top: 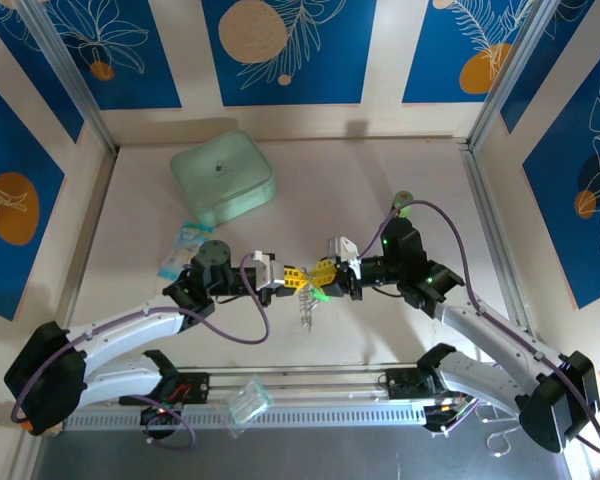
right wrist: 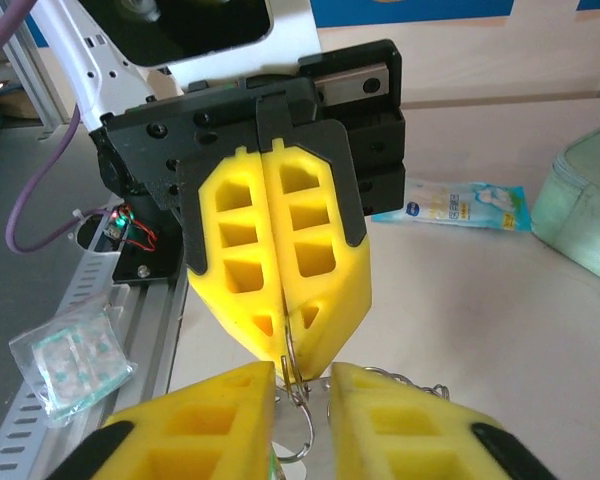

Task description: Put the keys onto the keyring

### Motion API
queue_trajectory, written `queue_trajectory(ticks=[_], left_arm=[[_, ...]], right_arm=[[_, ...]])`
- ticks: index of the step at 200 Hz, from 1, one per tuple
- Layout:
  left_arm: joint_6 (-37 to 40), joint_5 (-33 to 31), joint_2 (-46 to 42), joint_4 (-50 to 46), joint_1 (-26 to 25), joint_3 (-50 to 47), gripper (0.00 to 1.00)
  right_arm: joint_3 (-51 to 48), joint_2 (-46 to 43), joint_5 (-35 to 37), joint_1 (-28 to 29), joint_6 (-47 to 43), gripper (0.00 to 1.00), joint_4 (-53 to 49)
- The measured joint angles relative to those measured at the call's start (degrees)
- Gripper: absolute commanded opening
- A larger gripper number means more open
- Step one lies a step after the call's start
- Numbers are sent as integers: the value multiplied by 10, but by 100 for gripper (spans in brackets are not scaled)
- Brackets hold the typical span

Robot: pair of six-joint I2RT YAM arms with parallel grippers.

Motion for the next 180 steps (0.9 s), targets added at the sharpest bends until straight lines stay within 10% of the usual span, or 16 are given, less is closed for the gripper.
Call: queue_trajectory(ticks=[79, 107, 180], left_arm=[[-11, 2, 5, 11, 3, -5, 0], [-13, -18, 4, -11, 2, -1, 22], [41, -65, 3, -177, -5, 55, 0]], right_arm=[[17, 22, 2, 7, -16, 0, -17], [37, 25, 28, 19, -37, 0, -59], [153, 87, 181, 86, -139, 0, -228]])
